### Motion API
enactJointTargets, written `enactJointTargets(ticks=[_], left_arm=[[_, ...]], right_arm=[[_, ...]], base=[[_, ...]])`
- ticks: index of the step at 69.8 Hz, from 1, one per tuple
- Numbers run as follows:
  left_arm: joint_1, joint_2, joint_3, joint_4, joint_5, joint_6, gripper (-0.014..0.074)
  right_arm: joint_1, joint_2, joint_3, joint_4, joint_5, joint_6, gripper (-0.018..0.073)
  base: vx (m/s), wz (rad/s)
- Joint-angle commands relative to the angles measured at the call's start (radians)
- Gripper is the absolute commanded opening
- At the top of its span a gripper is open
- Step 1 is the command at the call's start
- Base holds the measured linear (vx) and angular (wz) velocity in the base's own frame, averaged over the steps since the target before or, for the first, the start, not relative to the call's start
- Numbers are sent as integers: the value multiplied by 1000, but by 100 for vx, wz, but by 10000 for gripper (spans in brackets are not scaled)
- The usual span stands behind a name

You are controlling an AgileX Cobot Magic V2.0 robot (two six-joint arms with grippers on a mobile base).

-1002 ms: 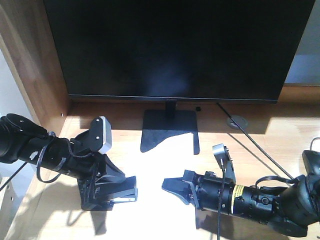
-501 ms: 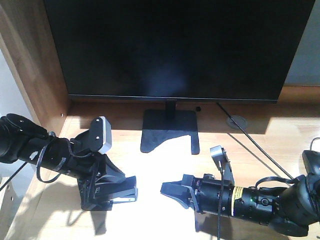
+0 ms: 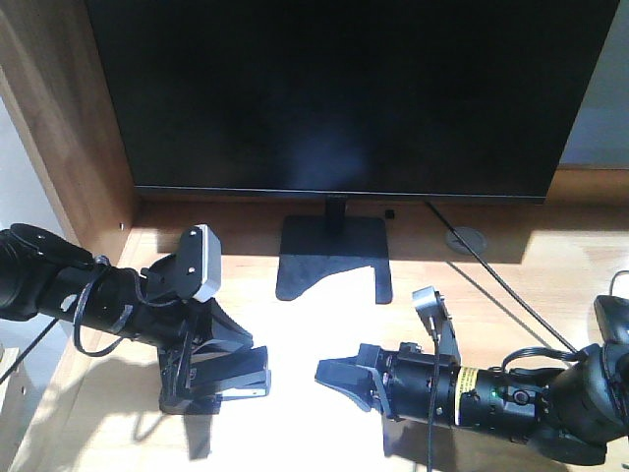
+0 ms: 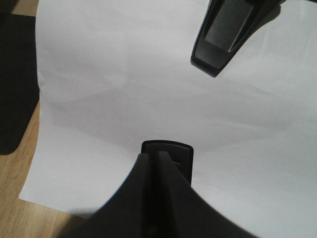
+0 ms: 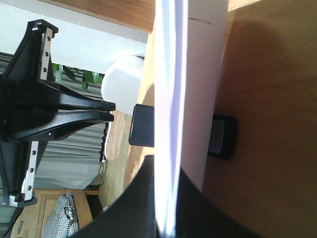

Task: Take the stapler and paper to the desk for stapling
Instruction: 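Move the stapler with the left gripper onto the paper's edge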

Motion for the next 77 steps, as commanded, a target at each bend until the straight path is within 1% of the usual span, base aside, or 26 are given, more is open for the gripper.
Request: enactJointTargets(ticks=[1,11,20,36,46,51,71,77], left_arm=[[-12,-18,-24,-60,36,11,-6],[-34,44,-24,-56,43,0,-6],[-47,77,-24,-54,17,7,-6],[-48,113,-24,-38,-5,4,-6],[-48,144,-24,5,-20,-19,-6],[-48,154,-24,13,-20,-20,-6],[-48,152,-24,11,-8,-22,-6],[-48,135,-24,10,0,-33,-6]], right_arm=[[-1,-34,-15,1,-70,-9,-3],[-1,-34,-15,0,-75,-9,-3],[-1,-34,-15,-2,-81,-8,-3],[-1,-34,-15,-1,-82,-8,-3],[-1,-34,-15,-1,-82,-8,-3],[-1,-34,-15,-1,-82,-8,-3],[-1,-34,-15,-1,-82,-8,-3],[-1,-34,-15,-1,-82,-8,-3]], base=[[0,0],[0,0],[0,0],[0,0],[0,0],[0,0],[0,0],[0,0]])
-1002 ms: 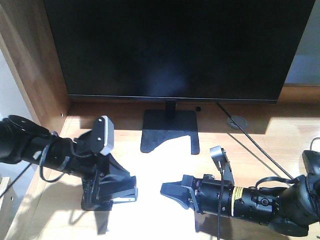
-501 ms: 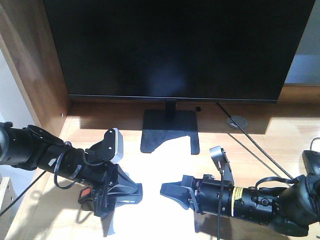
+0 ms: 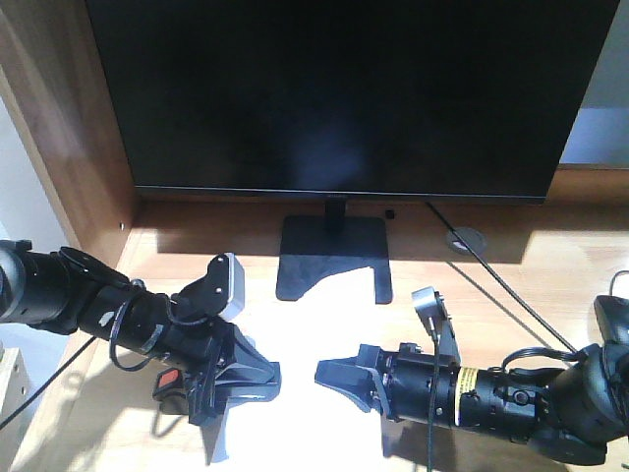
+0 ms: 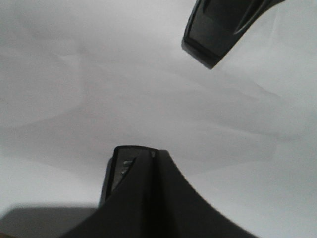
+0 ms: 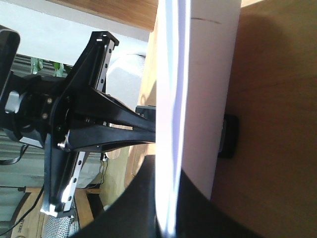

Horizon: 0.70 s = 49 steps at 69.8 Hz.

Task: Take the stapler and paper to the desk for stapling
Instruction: 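Move the stapler with the left gripper onto the paper's edge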

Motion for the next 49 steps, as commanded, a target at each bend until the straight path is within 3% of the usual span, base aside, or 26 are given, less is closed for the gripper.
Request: enactJointTargets(ticks=[1,28,49], left_arm=[[-8,-34,-3,48,-28,-21,-6],[-7,-250,-4,26,-43,-35,-6],[-7,-306,-4,8,-46,-35,-6]], right_arm=[[-1,-34,-15,3,-79,-8,-3],[-1,-34,-15,3,-79,-11,-3],[-1,-34,-15,11,-78,-11,14]], base=[[0,0],[0,0],[0,0]])
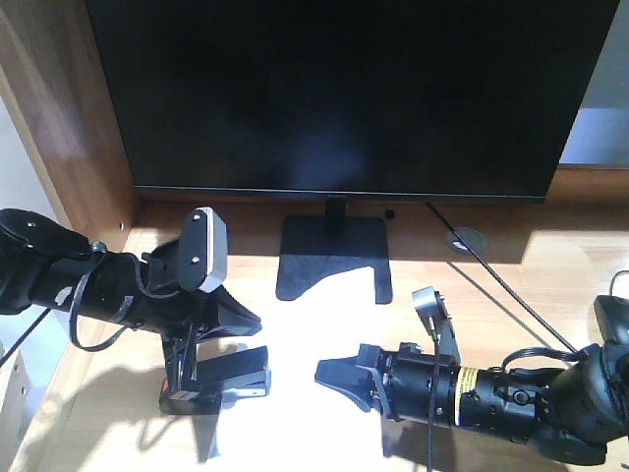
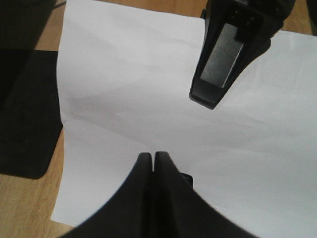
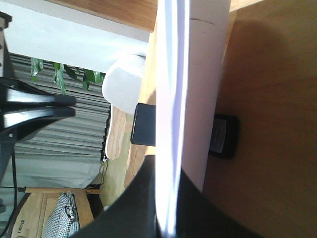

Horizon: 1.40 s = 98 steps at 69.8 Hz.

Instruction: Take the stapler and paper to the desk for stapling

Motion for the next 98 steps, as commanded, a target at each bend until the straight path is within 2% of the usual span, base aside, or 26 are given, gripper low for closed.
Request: enactJointTargets(ticks=[1,8,12,28,36,44,61,71,83,90,98], left_arm=[[-4,-43,-17,-51,21,-12,-6],[-4,-43,-17,-51,21,-12,-6],[-4,-43,-17,-51,20,-12,-6],[-4,-43,-17,-51,20,-12,-6],[-4,-43,-17,-51,20,-13,-6],[-4,-45,-17,-51,20,-17,-6],[-4,-73,-16,-50,-6,-44,-6],[-4,-96,-16,-20,-83,-131,-6],[-4,-127,-16,91,-202,-302,-6],[-4,-151,-16,194,-292,-454,-6],[-3,-180,-16,342,-384,-650,-6]], right_arm=[[-1,-34,-15,11,-77,-11,18],[-1,-34,-15,10,-77,-14,73],[-1,-34,-15,10,-77,-20,137],[-1,-34,-15,12,-55,-58,532],[-1,-36,-15,11,-16,-68,643],[-1,-43,-15,8,31,-100,640],[-1,-125,-15,4,203,-168,556],[-1,-215,-15,4,376,-196,544],[-1,-338,-15,4,611,-251,542],[-1,-418,-15,7,750,-298,526],[-1,-519,-15,7,912,-329,449]], base=[[0,0],[0,0],[0,0],[0,0],[0,0],[0,0],[0,0],[0,0],[0,0],[0,0],[0,0]])
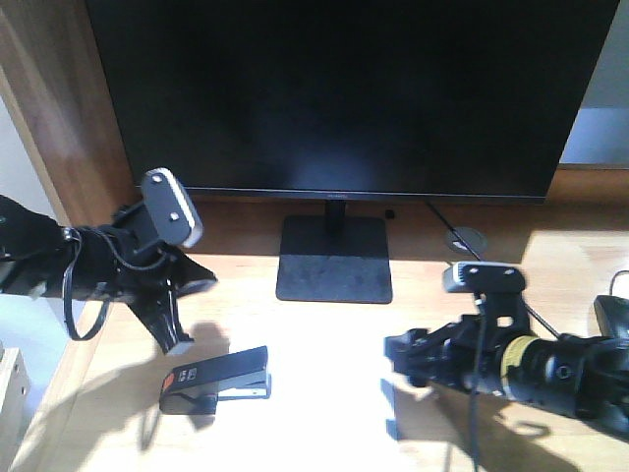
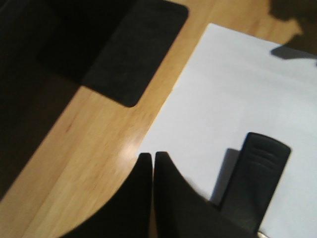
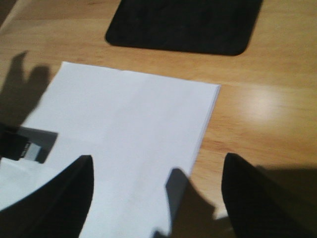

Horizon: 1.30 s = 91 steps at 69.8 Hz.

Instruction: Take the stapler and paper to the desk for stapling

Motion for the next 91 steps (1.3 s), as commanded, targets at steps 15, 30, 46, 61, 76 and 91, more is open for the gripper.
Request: enactJointTargets(ticks=[15,30,46,61,76,91], left_arm=[[-3,-117,-23,302,-148,-483,-6],[-3,-167,-23,500,-196,-768,-6],[-3,-215,-23,758,-206,-1039,-6],[-3,-290,-23,883,-240,-1196,-6],[-3,-415,24,883,-364,-1195,-6],[-3,-578,149,883,-466,-1191,-6]], right_arm=[[-1,-272,-17,3,346,-110,115],[-1,-442,-17,-24,417,-159,-11],[-1,-603,-17,-51,432,-159,-8],[-1,-750,-16,-51,439,-159,-7],[-1,-899,-14,-46,439,-159,-7],[-1,-1025,-12,-45,498,-168,-7]], base=[[0,0],[0,0],[0,0],[0,0],[0,0],[0,0]])
